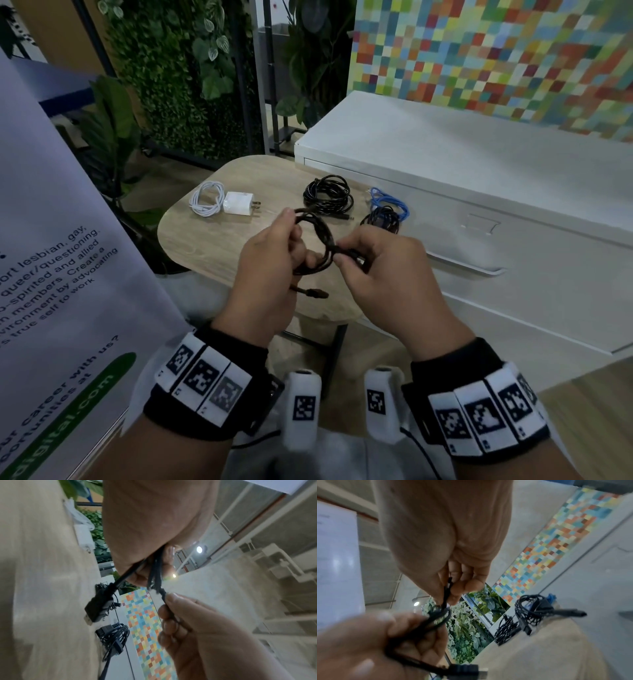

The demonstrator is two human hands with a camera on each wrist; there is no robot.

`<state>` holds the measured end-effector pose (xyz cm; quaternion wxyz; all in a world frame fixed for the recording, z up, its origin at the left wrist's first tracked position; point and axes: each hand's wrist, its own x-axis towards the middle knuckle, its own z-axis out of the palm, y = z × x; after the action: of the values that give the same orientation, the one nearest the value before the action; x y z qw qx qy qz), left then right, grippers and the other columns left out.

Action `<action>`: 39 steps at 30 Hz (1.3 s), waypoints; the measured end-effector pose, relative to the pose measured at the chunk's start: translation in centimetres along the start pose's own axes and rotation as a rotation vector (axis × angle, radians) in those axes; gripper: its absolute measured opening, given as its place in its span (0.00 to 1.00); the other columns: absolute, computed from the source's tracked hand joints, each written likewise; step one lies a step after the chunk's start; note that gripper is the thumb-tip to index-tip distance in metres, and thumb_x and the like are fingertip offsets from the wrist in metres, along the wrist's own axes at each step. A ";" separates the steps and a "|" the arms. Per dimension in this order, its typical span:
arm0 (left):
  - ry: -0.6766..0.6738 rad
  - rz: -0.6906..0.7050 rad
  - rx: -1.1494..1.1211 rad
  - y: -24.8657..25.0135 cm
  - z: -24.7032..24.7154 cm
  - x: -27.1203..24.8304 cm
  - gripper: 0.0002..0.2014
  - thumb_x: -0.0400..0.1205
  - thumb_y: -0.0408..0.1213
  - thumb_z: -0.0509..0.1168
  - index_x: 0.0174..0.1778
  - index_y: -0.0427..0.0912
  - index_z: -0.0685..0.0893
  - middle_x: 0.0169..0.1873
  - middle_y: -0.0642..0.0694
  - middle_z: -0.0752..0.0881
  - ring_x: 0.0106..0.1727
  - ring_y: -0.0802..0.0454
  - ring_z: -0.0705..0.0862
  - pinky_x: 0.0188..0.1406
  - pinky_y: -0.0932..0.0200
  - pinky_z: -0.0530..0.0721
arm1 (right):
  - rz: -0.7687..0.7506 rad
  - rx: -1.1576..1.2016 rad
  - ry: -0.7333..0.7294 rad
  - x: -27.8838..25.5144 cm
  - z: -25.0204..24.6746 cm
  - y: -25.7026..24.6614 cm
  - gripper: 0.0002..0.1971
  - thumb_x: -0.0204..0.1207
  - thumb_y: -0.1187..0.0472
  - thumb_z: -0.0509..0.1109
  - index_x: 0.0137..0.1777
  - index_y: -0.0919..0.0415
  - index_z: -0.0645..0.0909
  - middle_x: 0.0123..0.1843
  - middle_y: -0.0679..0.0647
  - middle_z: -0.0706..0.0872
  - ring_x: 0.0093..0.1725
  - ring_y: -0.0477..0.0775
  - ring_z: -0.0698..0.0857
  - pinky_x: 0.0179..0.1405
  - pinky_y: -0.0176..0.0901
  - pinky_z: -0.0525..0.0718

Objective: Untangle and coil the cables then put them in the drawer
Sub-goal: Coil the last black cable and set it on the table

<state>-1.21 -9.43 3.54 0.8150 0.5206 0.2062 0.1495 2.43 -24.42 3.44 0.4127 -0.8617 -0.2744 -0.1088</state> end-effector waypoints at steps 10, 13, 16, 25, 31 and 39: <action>-0.126 -0.054 -0.202 0.9 0.2 -0.4 0.22 0.92 0.47 0.60 0.32 0.41 0.76 0.20 0.48 0.59 0.22 0.51 0.67 0.32 0.56 0.86 | 0.298 0.694 -0.262 0.2 -1.8 1.8 0.09 0.75 0.74 0.79 0.44 0.60 0.85 0.44 0.57 0.93 0.42 0.53 0.88 0.45 0.53 0.86; -0.165 -0.058 -0.169 0.9 0.4 -0.3 0.23 0.91 0.48 0.60 0.33 0.40 0.78 0.18 0.48 0.61 0.22 0.51 0.70 0.35 0.55 0.87 | 0.353 0.942 -0.275 -0.1 -1.2 2.1 0.07 0.72 0.71 0.76 0.43 0.60 0.82 0.52 0.55 0.93 0.52 0.56 0.90 0.54 0.56 0.89; -0.166 -0.053 -0.128 0.4 0.6 0.4 0.23 0.91 0.51 0.61 0.36 0.39 0.80 0.20 0.46 0.69 0.26 0.50 0.78 0.44 0.52 0.87 | 0.420 1.101 -0.269 -0.1 -0.8 1.8 0.08 0.77 0.75 0.71 0.48 0.63 0.77 0.43 0.60 0.91 0.47 0.64 0.93 0.51 0.55 0.90; -0.027 -0.026 0.400 -2.7 -1.5 3.3 0.15 0.88 0.53 0.66 0.43 0.50 0.93 0.36 0.52 0.86 0.42 0.53 0.82 0.43 0.52 0.74 | 0.566 0.812 -0.084 0.8 1.4 2.7 0.05 0.81 0.74 0.72 0.49 0.66 0.80 0.51 0.74 0.91 0.35 0.59 0.92 0.43 0.51 0.92; 0.013 0.044 0.570 -3.0 -3.4 5.7 0.14 0.80 0.31 0.70 0.57 0.53 0.92 0.45 0.43 0.93 0.40 0.47 0.88 0.36 0.50 0.83 | 0.571 0.647 -0.089 1.5 3.5 4.0 0.04 0.82 0.72 0.71 0.48 0.64 0.86 0.39 0.62 0.91 0.40 0.57 0.93 0.53 0.57 0.93; -0.033 0.133 0.658 -3.3 -4.8 6.9 0.17 0.80 0.23 0.70 0.53 0.51 0.92 0.51 0.49 0.93 0.53 0.52 0.92 0.56 0.52 0.91 | 0.449 0.307 -0.106 2.5 4.4 4.1 0.08 0.77 0.58 0.74 0.44 0.42 0.92 0.43 0.41 0.94 0.46 0.45 0.93 0.58 0.57 0.91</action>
<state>2.53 -3.91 -2.48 0.5948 0.7705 0.1957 0.1192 6.68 -22.15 -1.04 0.5374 -0.8328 -0.1112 0.0734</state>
